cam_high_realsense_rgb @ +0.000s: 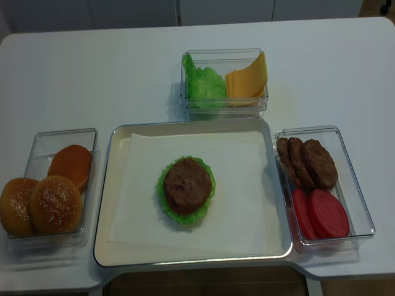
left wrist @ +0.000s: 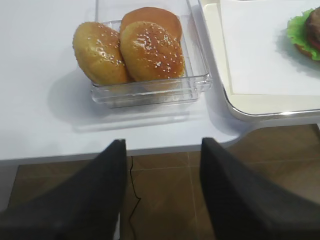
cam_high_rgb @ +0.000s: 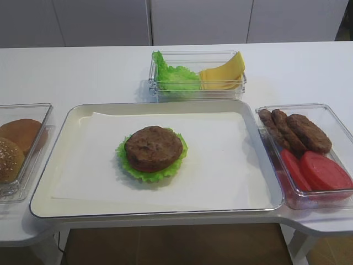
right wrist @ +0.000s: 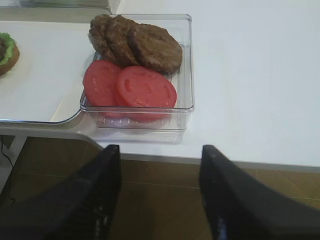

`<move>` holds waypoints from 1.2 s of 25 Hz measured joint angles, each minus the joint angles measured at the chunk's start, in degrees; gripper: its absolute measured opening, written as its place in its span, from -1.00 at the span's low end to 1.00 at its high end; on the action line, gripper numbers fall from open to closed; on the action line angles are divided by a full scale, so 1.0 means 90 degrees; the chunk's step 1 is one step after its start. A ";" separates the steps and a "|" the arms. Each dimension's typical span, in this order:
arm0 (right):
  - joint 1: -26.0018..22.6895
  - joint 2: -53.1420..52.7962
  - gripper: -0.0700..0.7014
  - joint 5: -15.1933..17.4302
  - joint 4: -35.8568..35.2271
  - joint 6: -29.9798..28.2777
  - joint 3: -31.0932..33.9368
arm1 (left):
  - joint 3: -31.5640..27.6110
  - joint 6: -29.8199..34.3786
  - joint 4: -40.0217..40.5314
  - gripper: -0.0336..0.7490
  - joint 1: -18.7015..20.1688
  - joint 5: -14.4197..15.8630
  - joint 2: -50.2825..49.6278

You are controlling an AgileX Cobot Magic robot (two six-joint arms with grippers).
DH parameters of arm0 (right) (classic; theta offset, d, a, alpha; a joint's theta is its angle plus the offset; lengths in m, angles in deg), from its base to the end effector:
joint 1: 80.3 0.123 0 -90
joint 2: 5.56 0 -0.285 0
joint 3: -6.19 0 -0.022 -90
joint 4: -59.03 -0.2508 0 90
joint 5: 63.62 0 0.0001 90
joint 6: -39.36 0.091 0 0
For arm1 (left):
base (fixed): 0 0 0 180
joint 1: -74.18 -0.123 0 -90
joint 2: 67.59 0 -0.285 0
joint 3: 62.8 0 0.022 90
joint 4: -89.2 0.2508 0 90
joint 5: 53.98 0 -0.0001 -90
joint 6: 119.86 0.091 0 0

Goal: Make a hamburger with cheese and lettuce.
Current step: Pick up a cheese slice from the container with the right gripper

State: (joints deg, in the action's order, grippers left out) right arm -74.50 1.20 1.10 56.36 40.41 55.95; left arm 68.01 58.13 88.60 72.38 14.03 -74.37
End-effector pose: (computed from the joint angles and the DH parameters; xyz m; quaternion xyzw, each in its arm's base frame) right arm -0.0086 0.0030 0.2660 -0.0378 0.8703 0.0525 0.4882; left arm -0.0120 -0.0013 0.2643 -0.0288 0.8824 -0.0061 0.4696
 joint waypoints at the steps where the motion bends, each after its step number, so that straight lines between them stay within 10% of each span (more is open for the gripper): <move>1: 0.0000 0.0000 0.18 0.0000 0.0000 0.0000 0.0000 | 0.0000 0.0000 0.0000 0.00 0.0000 0.0000 0.0000; 30: 0.0000 0.0000 0.18 0.0000 0.0000 0.0000 0.0000 | 0.0000 0.0000 0.0000 0.00 0.0000 0.0000 0.0000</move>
State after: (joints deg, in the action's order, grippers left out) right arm -74.50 1.20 1.10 56.36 40.41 55.95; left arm 68.01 58.13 88.60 72.38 14.03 -74.37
